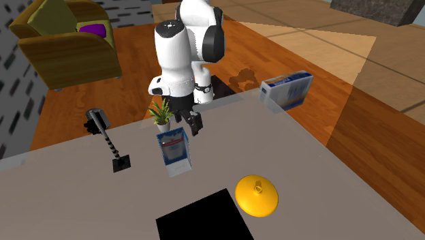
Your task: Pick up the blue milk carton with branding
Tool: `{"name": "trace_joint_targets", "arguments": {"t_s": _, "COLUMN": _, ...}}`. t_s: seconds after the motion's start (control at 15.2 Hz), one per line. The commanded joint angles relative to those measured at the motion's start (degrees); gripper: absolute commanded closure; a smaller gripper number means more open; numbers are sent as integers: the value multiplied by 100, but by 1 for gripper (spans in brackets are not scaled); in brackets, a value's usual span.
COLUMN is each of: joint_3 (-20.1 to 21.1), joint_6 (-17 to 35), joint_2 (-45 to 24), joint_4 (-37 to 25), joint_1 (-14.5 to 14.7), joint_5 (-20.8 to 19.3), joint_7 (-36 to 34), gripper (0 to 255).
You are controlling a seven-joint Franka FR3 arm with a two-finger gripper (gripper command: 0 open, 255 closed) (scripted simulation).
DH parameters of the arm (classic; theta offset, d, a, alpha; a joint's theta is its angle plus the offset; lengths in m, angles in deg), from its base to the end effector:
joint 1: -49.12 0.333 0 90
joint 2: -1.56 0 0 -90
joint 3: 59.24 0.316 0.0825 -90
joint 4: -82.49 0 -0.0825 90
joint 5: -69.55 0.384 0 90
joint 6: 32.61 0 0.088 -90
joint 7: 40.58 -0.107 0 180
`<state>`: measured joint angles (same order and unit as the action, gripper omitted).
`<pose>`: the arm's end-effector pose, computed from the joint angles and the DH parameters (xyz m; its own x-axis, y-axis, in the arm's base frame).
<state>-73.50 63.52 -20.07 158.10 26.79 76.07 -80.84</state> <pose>0.5601 -0.3660 0.5270 0.2313 -0.9727 -0.0206 -0.9729 -0.2311 -0.0115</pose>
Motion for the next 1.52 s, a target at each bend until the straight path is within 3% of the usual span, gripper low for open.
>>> {"name": "trace_joint_targets", "arguments": {"t_s": 0.0, "joint_3": -86, "joint_6": -134, "joint_2": -334, "joint_4": -425, "joint_1": -139, "joint_5": 80, "joint_7": -202, "gripper": 0}}
{"name": "trace_joint_targets", "arguments": {"t_s": 0.2, "joint_3": -174, "joint_6": -308, "joint_2": -704, "joint_4": -923, "joint_1": -333, "joint_5": 175, "joint_7": -368, "gripper": 0}}
{"name": "trace_joint_targets", "arguments": {"t_s": 0.79, "joint_3": -168, "joint_6": 323, "joint_2": -624, "joint_4": -209, "joint_1": -265, "joint_5": 163, "joint_7": -343, "gripper": 0}}
{"name": "trace_joint_targets", "arguments": {"t_s": 0.86, "joint_3": -168, "joint_6": 318, "joint_2": -622, "joint_4": -211, "joint_1": -266, "joint_5": 163, "joint_7": -342, "gripper": 255}}
{"name": "trace_joint_targets", "arguments": {"t_s": 1.45, "joint_3": -168, "joint_6": 323, "joint_2": -624, "joint_4": -209, "joint_1": -265, "joint_5": 163, "joint_7": -343, "gripper": 255}}
